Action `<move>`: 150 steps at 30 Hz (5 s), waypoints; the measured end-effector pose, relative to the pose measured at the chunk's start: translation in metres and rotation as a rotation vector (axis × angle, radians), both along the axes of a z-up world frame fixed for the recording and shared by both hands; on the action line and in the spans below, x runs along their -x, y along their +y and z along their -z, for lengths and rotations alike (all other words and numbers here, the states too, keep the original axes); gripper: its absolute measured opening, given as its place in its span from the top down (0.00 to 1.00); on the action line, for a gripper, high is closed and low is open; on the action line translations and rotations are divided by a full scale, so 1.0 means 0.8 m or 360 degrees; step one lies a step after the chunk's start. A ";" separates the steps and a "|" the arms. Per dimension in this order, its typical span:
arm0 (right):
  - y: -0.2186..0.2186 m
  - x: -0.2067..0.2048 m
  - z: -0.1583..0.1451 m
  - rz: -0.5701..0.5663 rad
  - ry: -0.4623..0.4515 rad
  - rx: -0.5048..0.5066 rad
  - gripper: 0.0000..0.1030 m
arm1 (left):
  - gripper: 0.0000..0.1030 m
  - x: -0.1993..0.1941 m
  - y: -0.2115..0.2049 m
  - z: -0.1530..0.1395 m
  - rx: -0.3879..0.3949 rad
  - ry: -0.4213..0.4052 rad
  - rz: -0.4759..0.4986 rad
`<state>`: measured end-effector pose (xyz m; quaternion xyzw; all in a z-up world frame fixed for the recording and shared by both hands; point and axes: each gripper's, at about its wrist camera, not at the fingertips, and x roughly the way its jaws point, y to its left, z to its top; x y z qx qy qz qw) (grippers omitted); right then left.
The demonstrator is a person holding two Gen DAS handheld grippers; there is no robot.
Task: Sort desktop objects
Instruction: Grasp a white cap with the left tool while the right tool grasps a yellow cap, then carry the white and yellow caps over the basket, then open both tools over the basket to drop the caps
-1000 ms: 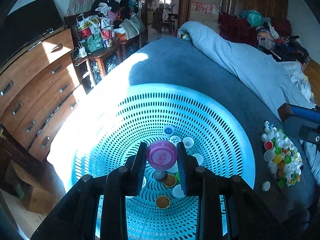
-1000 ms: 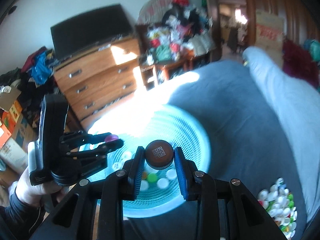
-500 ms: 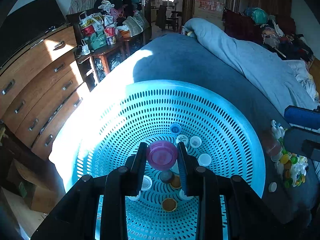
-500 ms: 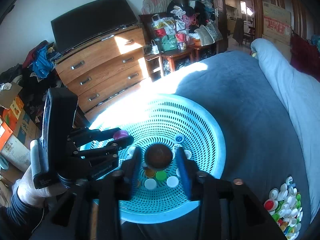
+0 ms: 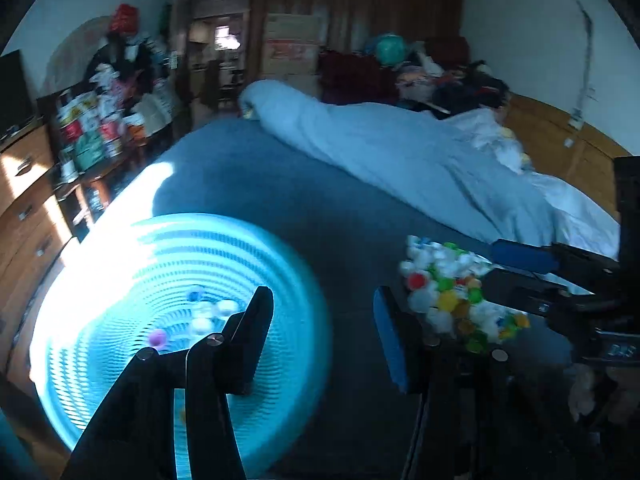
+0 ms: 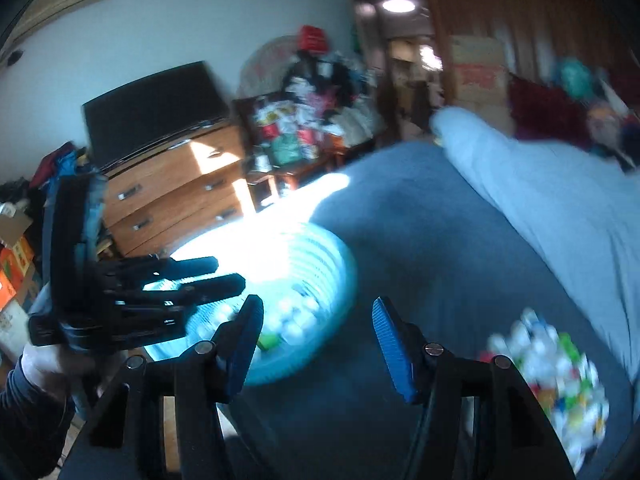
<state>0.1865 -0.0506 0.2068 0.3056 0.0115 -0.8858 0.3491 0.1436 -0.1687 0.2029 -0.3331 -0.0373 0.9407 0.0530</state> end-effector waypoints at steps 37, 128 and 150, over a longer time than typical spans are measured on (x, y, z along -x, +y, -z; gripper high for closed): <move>0.361 0.075 0.230 0.0899 -0.0643 0.0010 0.42 | 0.74 0.086 0.179 0.218 0.0114 -0.0223 0.0383; -0.234 0.059 0.003 -0.0364 -0.0117 -0.0226 0.68 | 0.74 0.031 -0.174 0.075 0.0113 -0.0386 -0.0723; -0.245 0.060 0.015 -0.0381 -0.0156 -0.0229 0.68 | 0.74 0.032 -0.179 0.079 0.0106 -0.0409 -0.0715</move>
